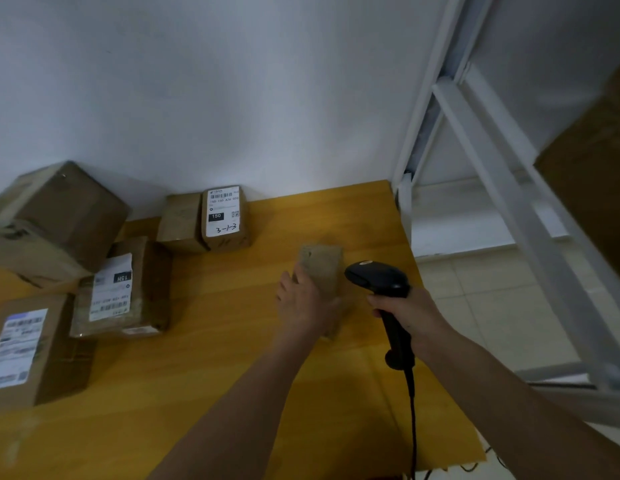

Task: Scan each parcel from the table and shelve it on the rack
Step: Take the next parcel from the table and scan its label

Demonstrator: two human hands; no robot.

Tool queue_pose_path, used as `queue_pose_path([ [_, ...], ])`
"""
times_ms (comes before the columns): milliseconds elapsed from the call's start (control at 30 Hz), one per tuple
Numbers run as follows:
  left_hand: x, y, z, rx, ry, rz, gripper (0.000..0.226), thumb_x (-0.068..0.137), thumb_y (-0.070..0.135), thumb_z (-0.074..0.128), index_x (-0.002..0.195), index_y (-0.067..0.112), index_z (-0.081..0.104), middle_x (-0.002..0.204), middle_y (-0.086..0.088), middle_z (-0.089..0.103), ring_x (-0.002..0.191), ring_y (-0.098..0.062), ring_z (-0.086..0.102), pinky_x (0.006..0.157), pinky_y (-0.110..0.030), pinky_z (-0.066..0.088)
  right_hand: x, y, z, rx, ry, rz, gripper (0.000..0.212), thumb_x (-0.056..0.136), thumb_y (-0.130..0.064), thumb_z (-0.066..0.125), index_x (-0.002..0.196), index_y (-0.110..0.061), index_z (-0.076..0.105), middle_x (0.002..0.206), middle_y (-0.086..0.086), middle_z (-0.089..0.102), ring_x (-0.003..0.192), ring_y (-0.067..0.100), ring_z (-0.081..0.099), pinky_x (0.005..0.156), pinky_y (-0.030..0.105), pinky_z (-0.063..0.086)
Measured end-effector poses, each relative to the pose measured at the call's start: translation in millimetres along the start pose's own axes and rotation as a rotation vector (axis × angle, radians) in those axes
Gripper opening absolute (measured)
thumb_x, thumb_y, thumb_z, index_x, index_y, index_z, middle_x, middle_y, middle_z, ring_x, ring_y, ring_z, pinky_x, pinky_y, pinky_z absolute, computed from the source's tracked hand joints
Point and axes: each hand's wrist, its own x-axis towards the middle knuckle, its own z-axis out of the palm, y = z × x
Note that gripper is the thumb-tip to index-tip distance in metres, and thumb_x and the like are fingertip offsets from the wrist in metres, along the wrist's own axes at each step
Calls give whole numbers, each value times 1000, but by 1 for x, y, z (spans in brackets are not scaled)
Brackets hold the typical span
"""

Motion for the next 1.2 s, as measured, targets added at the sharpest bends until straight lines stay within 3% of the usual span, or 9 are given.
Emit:
queue_pose_path([
  [100, -7, 10, 22, 76, 7, -16, 123, 74, 63, 71, 153, 8, -6, 157, -22, 8, 143, -38, 16, 117, -45, 19, -5, 3, -8, 13, 17, -1, 12, 79, -7, 75, 86, -9, 66, 99, 25, 68, 93, 36, 65, 78, 38, 47],
  [200, 1, 0, 23, 64, -2, -36, 117, 78, 52, 73, 154, 15, -8, 150, -22, 17, 136, -38, 25, 112, -45, 24, -8, 7, -17, 32, 17, 3, 13, 80, -6, 75, 87, -10, 65, 93, 20, 67, 91, 33, 65, 78, 37, 45],
  [300, 15, -17, 11, -320, -134, -86, 116, 74, 33, 83, 155, 25, 0, 145, -15, 30, 131, -37, 36, 106, -50, 39, -6, 8, -27, 59, 38, 10, 13, 79, -5, 75, 88, -9, 65, 90, 20, 67, 87, 31, 64, 79, 38, 47],
  [400, 12, -37, -7, -913, -390, -209, 106, 72, 15, 84, 154, 22, 18, 134, -12, 47, 111, -31, 57, 81, -44, 55, -4, 9, -28, 77, 48, 14, 14, 79, -4, 75, 86, -9, 64, 95, 22, 69, 83, 29, 64, 79, 38, 49],
  [600, 3, -61, -7, -992, -534, -228, 106, 71, 8, 82, 155, 28, 20, 138, -16, 47, 114, -35, 56, 87, -50, 53, -6, 10, -19, 47, 17, -3, 13, 79, -5, 75, 86, -9, 65, 87, 19, 66, 85, 31, 64, 81, 40, 48],
  [767, 8, -70, -11, -865, -509, -168, 86, 84, 5, 73, 152, 26, 27, 139, -13, 46, 121, -36, 52, 99, -52, 47, -7, 10, -15, 3, 6, 11, 12, 79, -7, 75, 82, -12, 64, 86, 16, 66, 92, 35, 65, 91, 48, 48],
  [900, 14, -61, -11, -481, -200, -100, 76, 88, 3, 65, 152, 14, 27, 142, -18, 46, 126, -34, 49, 101, -43, 44, -9, 9, -14, 13, 5, 10, 13, 79, -7, 75, 82, -11, 64, 87, 16, 66, 89, 33, 64, 82, 42, 48],
  [1100, -9, -20, 15, 73, -38, -43, 123, 73, 66, 69, 153, 5, -2, 154, -15, 21, 142, -33, 24, 112, -46, 30, -13, 9, -10, -6, 4, 11, 11, 80, -8, 75, 85, -10, 65, 89, 18, 66, 93, 36, 64, 80, 41, 46],
  [1200, -9, -20, 29, 84, -32, -123, 131, 69, 66, 73, 152, 3, -7, 152, -16, 23, 141, -34, 26, 112, -47, 31, -18, 11, -14, -14, -3, 7, 11, 81, -8, 74, 83, -10, 63, 90, 18, 64, 88, 32, 63, 76, 39, 45],
])
